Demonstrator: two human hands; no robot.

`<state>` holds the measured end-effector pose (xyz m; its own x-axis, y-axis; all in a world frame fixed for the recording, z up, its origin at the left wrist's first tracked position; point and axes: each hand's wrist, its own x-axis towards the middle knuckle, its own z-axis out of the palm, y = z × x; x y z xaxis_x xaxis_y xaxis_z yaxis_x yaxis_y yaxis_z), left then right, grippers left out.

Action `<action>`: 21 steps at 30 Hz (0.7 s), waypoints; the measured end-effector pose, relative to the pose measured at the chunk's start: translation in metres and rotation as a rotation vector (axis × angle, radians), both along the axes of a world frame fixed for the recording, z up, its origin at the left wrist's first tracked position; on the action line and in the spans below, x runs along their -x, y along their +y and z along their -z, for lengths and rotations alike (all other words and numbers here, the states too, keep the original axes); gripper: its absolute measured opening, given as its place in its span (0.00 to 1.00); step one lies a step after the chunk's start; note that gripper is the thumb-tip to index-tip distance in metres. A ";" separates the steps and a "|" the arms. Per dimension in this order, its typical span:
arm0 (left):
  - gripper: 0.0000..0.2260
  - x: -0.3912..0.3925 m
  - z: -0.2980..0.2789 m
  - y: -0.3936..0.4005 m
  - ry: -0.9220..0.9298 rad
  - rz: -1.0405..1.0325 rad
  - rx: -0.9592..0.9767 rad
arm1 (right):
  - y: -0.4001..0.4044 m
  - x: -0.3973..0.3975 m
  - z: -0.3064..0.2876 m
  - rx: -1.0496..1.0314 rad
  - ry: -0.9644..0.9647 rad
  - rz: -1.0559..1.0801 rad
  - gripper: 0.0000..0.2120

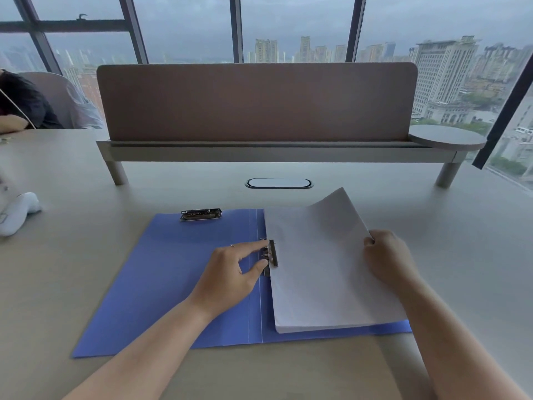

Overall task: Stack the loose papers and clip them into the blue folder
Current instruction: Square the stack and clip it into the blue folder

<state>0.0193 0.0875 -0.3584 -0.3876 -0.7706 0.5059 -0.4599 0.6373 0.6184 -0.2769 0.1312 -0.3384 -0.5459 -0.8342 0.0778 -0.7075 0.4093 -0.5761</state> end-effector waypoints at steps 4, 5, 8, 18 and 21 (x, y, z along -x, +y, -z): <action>0.16 -0.003 0.002 0.001 -0.009 0.015 -0.019 | 0.004 -0.004 0.007 -0.069 0.256 -0.009 0.12; 0.16 -0.004 0.003 0.000 -0.016 0.026 -0.020 | 0.004 -0.005 0.008 -0.067 0.296 -0.009 0.13; 0.17 -0.008 0.007 -0.001 -0.079 0.068 -0.029 | 0.003 -0.010 0.011 -0.057 0.368 -0.012 0.12; 0.24 -0.012 0.014 -0.001 -0.399 0.139 -0.055 | 0.001 -0.026 0.013 -0.144 0.422 -0.042 0.27; 0.24 -0.010 0.013 0.001 -0.426 0.131 -0.045 | 0.001 -0.037 0.011 -0.172 0.435 -0.235 0.31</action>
<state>0.0298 0.0882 -0.3714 -0.6498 -0.7189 0.2469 -0.5972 0.6838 0.4193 -0.2402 0.1324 -0.3490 -0.2899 -0.9511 0.1068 -0.9507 0.2733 -0.1468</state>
